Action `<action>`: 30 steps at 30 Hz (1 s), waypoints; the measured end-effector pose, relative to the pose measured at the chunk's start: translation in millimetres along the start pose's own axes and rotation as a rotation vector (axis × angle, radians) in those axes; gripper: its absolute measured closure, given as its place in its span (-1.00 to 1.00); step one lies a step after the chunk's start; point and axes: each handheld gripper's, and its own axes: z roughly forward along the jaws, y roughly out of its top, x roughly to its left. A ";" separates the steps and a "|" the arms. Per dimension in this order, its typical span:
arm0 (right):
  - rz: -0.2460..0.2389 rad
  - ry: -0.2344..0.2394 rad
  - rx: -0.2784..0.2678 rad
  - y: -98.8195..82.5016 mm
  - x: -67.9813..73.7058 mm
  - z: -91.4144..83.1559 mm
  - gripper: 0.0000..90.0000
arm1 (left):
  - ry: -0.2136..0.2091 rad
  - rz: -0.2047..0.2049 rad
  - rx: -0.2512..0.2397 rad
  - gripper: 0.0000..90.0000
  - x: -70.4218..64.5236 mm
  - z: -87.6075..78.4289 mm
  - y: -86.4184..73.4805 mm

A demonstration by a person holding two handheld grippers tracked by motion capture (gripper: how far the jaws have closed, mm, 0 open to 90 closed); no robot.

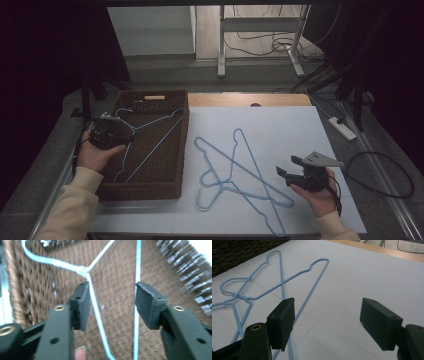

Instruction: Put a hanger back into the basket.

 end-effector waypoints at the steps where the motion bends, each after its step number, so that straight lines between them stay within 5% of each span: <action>1: 0.000 0.001 -0.001 0.0 0.2 -0.1 -0.37 | -0.028 -0.006 -0.034 -0.09 -2.1 -5.5 0.6; 10: 0.002 0.000 -0.002 0.0 0.0 -0.7 -0.37 | -0.167 0.016 -0.168 -0.26 -24.4 -29.8 -6.6; 22: 0.005 0.005 -0.002 -0.2 -1.1 -0.8 -0.37 | -0.255 0.096 -0.273 -0.31 -63.7 -43.2 -17.7; 30: 0.005 0.006 -0.001 -0.1 -0.9 -1.0 -0.37 | -0.292 0.100 -0.314 -0.32 -82.3 -43.3 -23.8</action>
